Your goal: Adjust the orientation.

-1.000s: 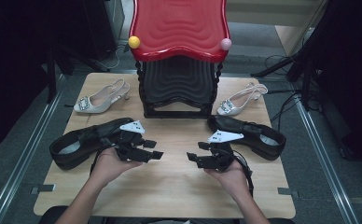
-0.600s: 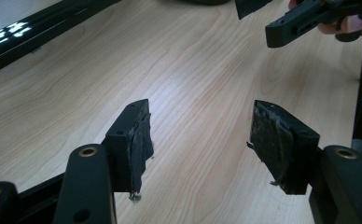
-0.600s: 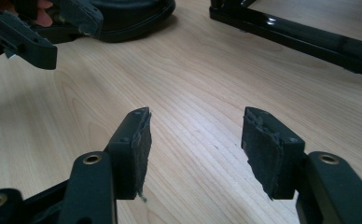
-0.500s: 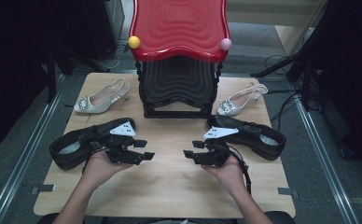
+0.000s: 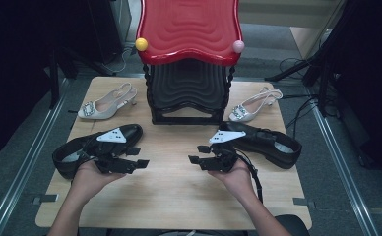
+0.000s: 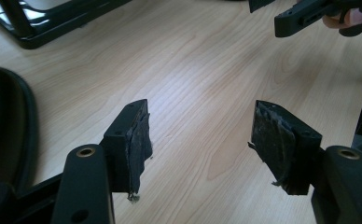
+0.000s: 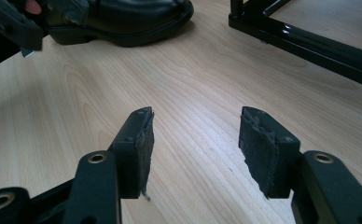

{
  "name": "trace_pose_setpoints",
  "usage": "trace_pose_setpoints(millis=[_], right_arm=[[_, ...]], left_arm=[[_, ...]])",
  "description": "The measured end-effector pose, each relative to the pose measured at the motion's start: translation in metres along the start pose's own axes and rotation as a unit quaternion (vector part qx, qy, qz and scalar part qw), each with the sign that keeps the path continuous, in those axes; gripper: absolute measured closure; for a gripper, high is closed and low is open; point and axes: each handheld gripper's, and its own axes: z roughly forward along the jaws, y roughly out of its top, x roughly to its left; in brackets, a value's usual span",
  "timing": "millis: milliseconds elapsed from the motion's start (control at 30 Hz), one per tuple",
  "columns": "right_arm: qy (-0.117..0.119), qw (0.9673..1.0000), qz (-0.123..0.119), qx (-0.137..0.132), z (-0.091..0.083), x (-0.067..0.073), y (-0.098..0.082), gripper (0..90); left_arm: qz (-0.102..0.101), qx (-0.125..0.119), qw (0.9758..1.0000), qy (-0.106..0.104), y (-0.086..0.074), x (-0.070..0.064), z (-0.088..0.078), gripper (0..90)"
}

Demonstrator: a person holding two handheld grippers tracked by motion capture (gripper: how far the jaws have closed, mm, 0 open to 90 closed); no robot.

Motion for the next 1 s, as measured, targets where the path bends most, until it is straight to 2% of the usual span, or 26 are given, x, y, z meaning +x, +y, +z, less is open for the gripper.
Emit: trace_pose_setpoints(millis=[233,433,567,733,1000], right_arm=[[0.005,0.9999,-0.007,0.006,0.006,0.002,0.002,46.2],[0.012,0.9998,-0.013,0.012,0.013,0.004,0.003,46.0],[0.015,0.9996,-0.018,0.015,0.016,0.006,0.004,46.0],[0.018,0.9994,-0.021,0.019,0.018,0.007,0.006,46.0],[0.026,0.9990,-0.022,0.027,0.023,0.007,0.007,46.0]], left_arm=[[-0.013,0.001,0.9991,0.040,-0.008,0.011,-0.022,37.2],[-0.020,-0.002,0.9983,0.055,-0.014,0.019,-0.041,37.2],[-0.019,-0.010,0.9963,0.083,-0.020,0.026,-0.054,35.7],[-0.039,-0.023,0.9953,0.085,-0.029,0.034,-0.066,35.9],[-0.057,-0.023,0.9927,0.104,-0.036,0.043,-0.084,35.9]])
